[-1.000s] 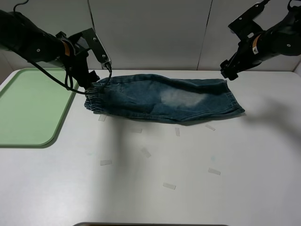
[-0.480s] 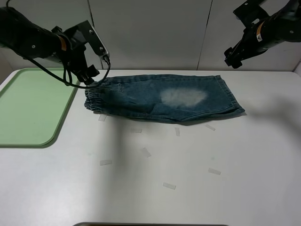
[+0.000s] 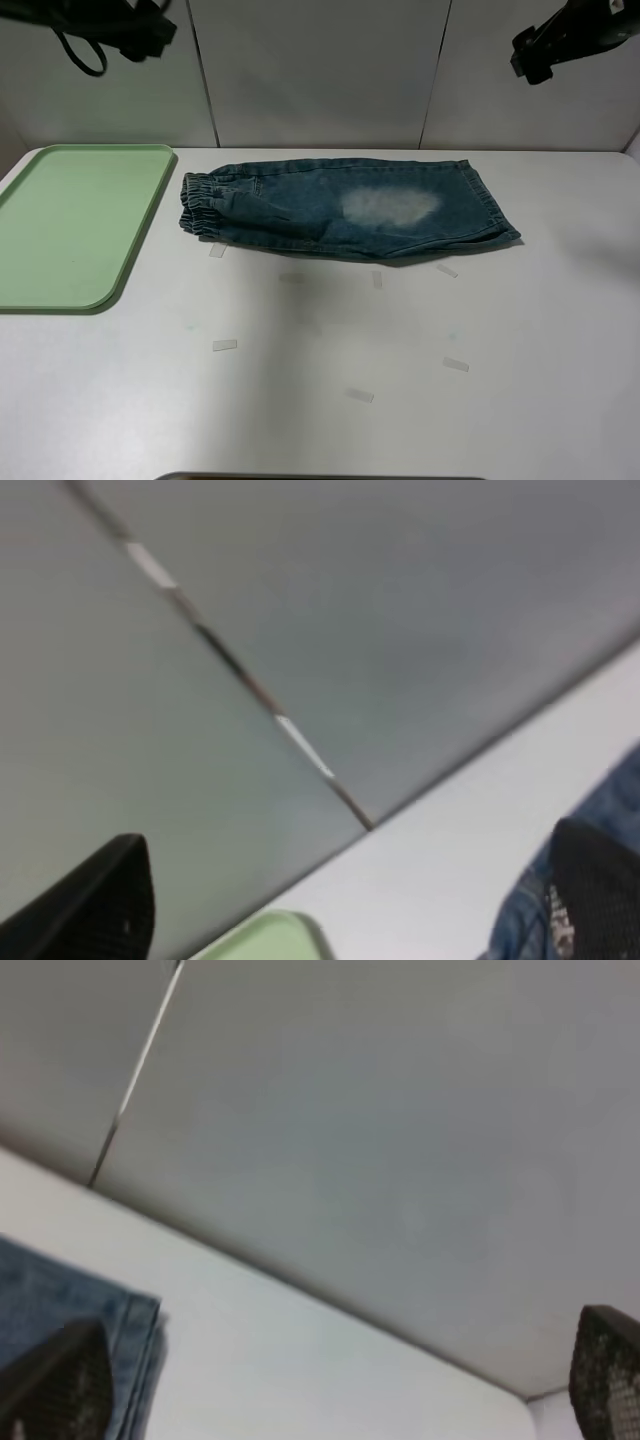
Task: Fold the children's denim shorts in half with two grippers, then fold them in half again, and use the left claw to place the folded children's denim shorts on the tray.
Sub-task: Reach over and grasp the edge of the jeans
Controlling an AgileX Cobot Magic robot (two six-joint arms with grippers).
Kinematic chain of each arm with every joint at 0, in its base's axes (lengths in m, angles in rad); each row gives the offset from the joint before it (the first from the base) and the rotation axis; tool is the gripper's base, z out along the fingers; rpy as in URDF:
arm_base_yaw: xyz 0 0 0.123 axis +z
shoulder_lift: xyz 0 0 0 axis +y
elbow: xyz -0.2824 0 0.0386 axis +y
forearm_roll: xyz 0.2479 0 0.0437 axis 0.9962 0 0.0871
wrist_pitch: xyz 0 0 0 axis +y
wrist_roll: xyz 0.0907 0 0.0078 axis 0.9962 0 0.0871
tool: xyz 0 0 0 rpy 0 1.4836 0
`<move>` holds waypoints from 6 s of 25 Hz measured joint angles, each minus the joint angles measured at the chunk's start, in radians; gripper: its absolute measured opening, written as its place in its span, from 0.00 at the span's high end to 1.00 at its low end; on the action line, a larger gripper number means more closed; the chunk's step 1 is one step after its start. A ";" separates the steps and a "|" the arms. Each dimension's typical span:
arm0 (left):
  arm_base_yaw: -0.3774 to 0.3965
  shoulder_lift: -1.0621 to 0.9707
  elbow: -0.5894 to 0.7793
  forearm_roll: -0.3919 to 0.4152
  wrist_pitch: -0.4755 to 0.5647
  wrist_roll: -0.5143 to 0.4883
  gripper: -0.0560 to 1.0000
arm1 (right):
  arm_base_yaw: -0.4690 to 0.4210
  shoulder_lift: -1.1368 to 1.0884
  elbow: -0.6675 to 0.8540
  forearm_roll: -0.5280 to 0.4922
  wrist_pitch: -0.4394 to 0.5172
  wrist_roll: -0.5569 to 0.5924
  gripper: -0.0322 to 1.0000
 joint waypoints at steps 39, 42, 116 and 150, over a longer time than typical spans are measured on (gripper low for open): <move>-0.124 -1.435 0.315 -0.481 1.123 0.031 0.07 | 0.181 -0.398 0.000 0.099 0.274 0.000 0.30; -0.124 -1.435 0.383 -0.560 1.100 0.086 0.07 | 0.181 -0.398 0.000 0.099 0.274 0.000 0.30; 0.073 -1.435 0.606 -0.602 1.024 0.129 0.08 | -0.091 0.211 -0.147 1.338 0.393 -0.679 0.30; 0.073 -1.435 0.606 -0.602 1.024 0.129 0.08 | -0.229 0.684 -0.366 1.147 0.367 -0.701 0.30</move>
